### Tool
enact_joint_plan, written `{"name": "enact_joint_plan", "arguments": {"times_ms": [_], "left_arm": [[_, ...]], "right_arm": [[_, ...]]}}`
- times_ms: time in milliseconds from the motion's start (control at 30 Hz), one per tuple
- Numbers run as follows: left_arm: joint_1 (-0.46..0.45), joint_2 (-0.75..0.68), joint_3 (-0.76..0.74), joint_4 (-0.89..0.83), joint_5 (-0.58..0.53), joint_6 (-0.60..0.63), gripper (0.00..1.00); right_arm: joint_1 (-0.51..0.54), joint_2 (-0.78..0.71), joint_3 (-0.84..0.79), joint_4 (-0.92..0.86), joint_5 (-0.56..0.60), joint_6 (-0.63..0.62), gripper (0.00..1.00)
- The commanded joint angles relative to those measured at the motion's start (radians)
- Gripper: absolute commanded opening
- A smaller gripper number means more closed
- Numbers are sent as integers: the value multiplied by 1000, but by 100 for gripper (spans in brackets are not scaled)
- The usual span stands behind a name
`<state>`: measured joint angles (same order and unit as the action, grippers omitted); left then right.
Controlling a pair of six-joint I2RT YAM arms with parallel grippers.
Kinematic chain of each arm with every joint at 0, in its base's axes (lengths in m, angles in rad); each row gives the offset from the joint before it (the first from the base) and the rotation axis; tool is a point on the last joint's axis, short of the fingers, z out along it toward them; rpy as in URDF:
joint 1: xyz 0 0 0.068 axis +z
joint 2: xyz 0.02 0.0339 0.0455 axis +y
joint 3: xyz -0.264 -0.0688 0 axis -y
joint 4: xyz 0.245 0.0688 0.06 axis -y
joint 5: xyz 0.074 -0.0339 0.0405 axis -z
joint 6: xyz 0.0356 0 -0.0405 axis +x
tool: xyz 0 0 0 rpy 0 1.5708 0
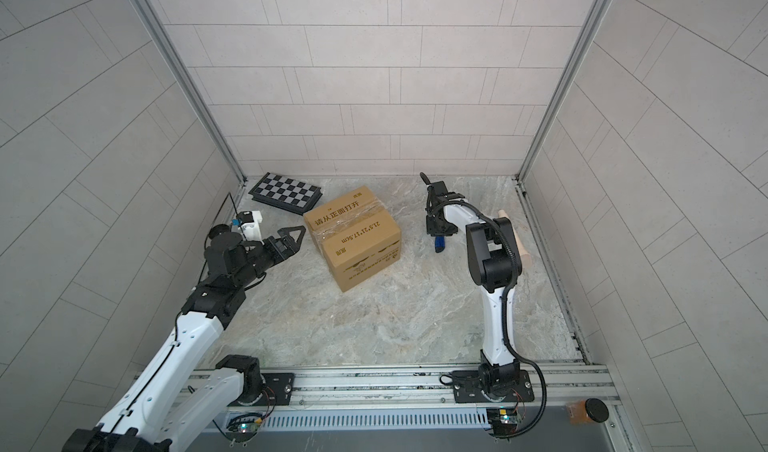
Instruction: Unpack the express box
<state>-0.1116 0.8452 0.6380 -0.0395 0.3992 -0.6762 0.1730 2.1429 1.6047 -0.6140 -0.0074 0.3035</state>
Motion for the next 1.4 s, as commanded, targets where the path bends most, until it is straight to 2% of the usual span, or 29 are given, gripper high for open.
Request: {"name": "enact_joint_plan", "arguments": {"times_ms": [0,200,400,467,567,800,867,900,967,1267,1367], "left_arm": [[6,13,45,-21,13,13,100],[-16,48,91,-19,35,19,100],[-138,106,189,-49,-22,40,100],[-178,128,214,-39,-29,32,99],[-231,153,246,-17,-39,15,98],[-370,206,279,76,-60,-38,98],[-382,223,283,110,-51,-58,97],[-427,229,286,119,-58,-60,96],[-453,247,298,118,-74,-57,96],[-488,350,347,118,-77,-79,82],[-493,375,361,109,-76,-80,74]], "right_arm": [[15,-77,-52,7,-6,15,13],[60,-321,-167,15,-5,40,9],[227,-690,-291,11,21,21,9],[313,-789,-340,49,92,17,9],[398,-867,-349,40,110,45,9],[553,-857,-316,30,155,64,8],[585,-839,-300,35,163,62,8],[599,-826,-290,35,164,62,8],[622,-809,-280,43,168,61,8],[699,-750,-240,77,162,59,8],[718,-740,-236,87,168,58,7]]}}
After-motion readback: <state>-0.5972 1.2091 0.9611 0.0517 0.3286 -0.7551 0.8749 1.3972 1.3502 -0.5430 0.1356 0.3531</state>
